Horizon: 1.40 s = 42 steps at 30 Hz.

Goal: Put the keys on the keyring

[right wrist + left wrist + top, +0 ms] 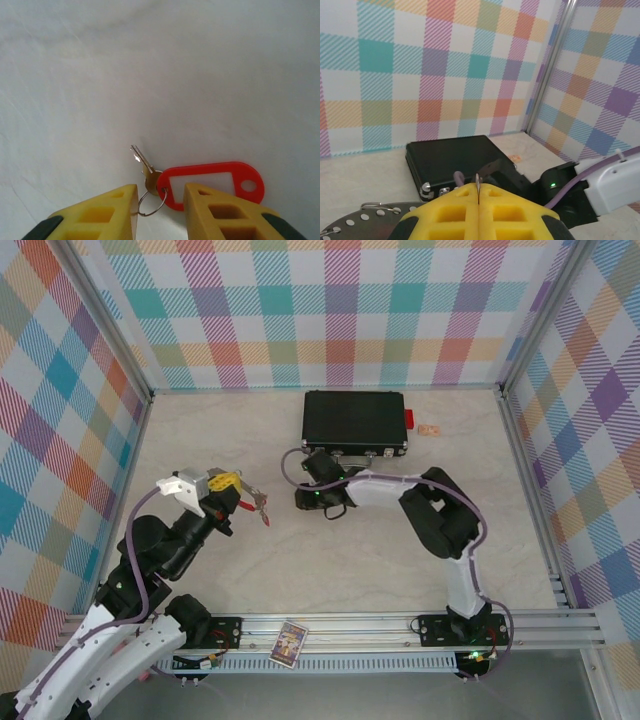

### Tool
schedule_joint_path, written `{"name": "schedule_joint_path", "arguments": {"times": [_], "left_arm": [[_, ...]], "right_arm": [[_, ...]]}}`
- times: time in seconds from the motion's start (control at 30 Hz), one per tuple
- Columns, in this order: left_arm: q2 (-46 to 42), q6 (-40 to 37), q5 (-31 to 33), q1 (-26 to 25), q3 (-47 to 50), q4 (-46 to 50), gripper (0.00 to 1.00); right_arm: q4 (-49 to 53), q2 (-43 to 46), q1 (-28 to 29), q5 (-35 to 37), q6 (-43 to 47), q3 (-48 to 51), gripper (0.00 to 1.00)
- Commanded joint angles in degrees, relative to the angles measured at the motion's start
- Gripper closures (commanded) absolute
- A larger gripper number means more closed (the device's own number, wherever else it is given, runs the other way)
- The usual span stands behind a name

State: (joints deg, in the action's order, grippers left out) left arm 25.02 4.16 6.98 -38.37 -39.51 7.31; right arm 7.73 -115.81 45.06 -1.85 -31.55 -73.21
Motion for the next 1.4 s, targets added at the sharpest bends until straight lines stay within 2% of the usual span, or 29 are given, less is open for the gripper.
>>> {"name": "schedule_joint_path", "arguments": {"times": [0.0, 0.23, 0.53, 0.77, 1.03, 1.27, 1.37], "left_arm": [[2.09, 1.75, -3.37, 0.23, 0.79, -3.93, 1.0], [9.08, 5.63, -9.6, 0.05, 2.69, -12.37, 1.0], [18.21, 6.82, -11.1, -3.86, 7.18, -25.84, 1.0], [26.06, 2.54, -14.44, -7.19, 11.86, -39.43, 1.0], [34.84, 3.02, -15.8, -8.14, 17.08, -54.99, 1.0], [37.43, 2.71, -14.64, -8.22, 21.97, -61.33, 1.0], [39.26, 2.65, -14.82, -8.23, 23.21, -64.19, 1.0]], "right_arm": [[-0.29, 4.57, -2.5, -1.32, -2.29, 8.39, 0.69], [-1.97, 16.86, -7.55, -3.03, -3.75, 25.08, 0.69], [1.47, 29.03, -11.27, -2.58, -3.91, 34.47, 0.67], [4.02, 33.72, -13.83, -1.52, -2.87, 36.44, 0.66], [7.67, 37.26, -15.37, 0.26, -1.5, 37.0, 0.65], [13.01, 40.5, -15.31, 1.85, -2.69, 33.89, 0.64], [15.41, 41.51, -15.34, 2.19, -5.91, 32.42, 0.63]]}}
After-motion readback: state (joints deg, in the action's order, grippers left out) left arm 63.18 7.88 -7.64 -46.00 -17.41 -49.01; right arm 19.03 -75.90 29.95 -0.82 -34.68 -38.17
